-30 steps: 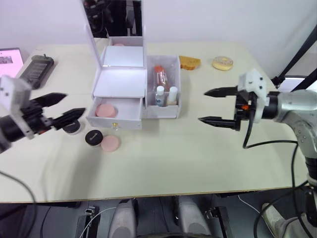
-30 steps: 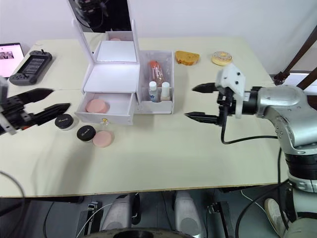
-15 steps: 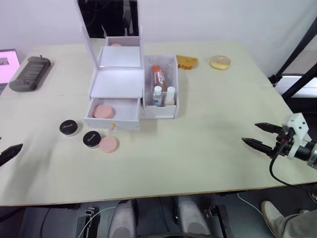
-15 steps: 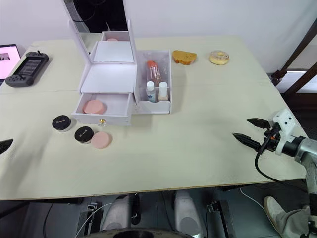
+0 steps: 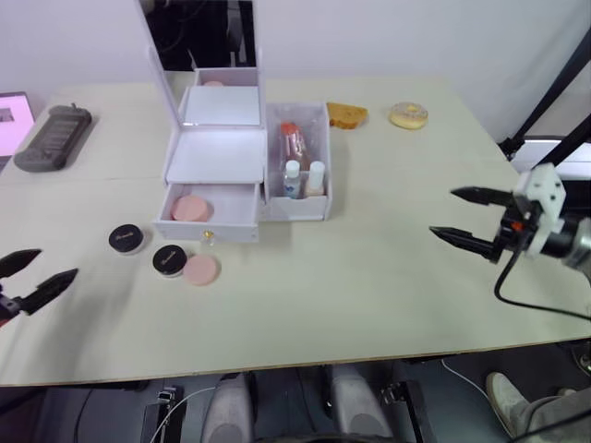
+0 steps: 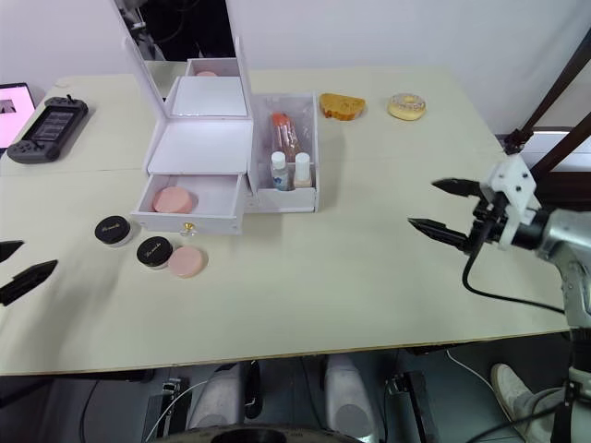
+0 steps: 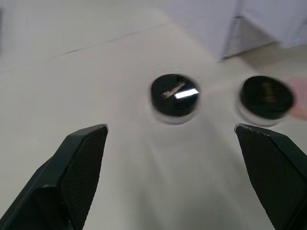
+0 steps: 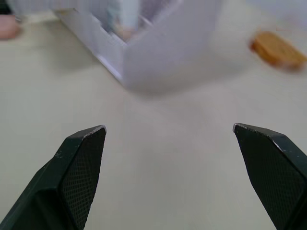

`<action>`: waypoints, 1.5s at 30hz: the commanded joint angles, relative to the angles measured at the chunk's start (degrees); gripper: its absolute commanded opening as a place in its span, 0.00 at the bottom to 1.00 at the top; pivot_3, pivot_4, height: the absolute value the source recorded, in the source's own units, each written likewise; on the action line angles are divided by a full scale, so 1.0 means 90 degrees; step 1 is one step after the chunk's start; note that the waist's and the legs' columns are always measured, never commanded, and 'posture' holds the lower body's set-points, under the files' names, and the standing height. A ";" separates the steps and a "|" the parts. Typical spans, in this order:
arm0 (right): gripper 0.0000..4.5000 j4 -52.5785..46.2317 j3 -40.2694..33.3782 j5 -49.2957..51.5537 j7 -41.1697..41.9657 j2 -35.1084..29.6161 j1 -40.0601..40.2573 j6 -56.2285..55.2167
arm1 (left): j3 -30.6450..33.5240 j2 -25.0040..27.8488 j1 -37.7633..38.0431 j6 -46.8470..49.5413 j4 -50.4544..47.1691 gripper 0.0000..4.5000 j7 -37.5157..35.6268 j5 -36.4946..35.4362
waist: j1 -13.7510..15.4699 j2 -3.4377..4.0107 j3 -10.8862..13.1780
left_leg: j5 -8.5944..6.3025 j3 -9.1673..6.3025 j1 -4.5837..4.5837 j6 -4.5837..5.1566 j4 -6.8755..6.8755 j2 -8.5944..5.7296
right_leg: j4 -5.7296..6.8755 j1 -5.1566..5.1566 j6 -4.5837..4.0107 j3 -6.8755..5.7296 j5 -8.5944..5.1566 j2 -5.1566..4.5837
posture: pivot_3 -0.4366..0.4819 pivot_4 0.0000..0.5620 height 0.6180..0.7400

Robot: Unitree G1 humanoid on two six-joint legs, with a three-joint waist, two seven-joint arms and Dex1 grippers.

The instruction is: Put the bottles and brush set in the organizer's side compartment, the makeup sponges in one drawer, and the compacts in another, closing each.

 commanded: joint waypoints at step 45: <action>1.00 -0.2407 0.1029 0.1975 -0.0679 -0.0177 -0.2733 0.3678 | -0.3892 -0.3463 0.0306 -0.0212 -0.3245 0.99 0.4192 0.2505 | 0.0034 -0.0014 -0.0007 | 0.0001 -0.0012 -0.0017 0.0004 0.0046 -0.0005 | -0.0019 0.0020 -0.0010 0.0002 0.0007 0.0009 | 0.48 0.27 0.98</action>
